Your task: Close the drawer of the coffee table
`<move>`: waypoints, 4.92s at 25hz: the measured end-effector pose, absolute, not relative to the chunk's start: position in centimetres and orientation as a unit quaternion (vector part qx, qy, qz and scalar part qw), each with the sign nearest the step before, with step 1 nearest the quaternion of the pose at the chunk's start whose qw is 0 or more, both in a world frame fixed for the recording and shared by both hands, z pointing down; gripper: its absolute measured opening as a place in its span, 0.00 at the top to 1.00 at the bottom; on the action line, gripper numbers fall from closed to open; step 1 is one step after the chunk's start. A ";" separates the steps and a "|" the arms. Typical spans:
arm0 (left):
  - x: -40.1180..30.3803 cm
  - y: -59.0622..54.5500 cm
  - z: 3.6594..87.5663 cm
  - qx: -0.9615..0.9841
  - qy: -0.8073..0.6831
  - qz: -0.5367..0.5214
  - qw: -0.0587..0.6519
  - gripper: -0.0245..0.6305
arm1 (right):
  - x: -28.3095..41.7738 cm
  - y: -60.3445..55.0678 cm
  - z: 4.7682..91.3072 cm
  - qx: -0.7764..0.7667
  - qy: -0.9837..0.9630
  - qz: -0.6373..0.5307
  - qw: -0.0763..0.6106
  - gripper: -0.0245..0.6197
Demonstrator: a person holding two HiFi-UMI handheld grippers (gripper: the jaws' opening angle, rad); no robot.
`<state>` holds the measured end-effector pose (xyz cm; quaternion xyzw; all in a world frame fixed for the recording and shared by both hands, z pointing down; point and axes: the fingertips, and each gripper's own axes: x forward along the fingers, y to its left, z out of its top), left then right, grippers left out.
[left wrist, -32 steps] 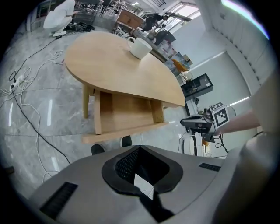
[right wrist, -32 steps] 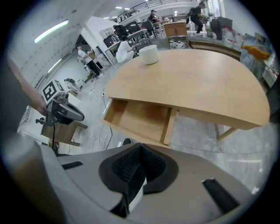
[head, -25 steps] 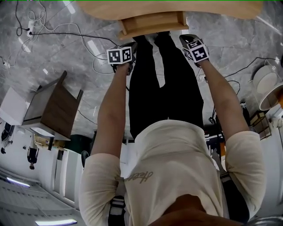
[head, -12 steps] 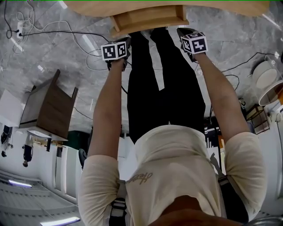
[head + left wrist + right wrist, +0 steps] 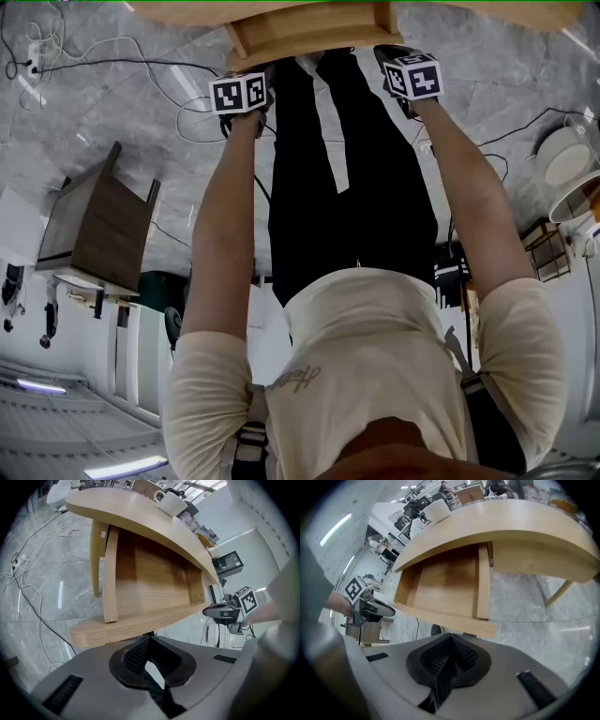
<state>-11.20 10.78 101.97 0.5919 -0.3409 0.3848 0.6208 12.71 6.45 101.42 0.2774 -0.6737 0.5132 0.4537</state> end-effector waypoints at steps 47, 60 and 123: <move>-11.8 10.2 101.9 0.609 -0.407 0.324 0.598 0.96 | 11.2 5.7 101.3 0.327 -0.650 0.547 0.415 0.97; -12.1 10.0 101.4 0.618 -0.402 0.332 0.588 0.96 | 10.5 5.8 100.1 0.279 -0.677 0.527 0.432 0.97; -13.7 1.4 101.5 0.604 -0.443 0.332 0.573 0.96 | 8.7 -2.6 100.3 0.313 -0.686 0.525 0.394 0.97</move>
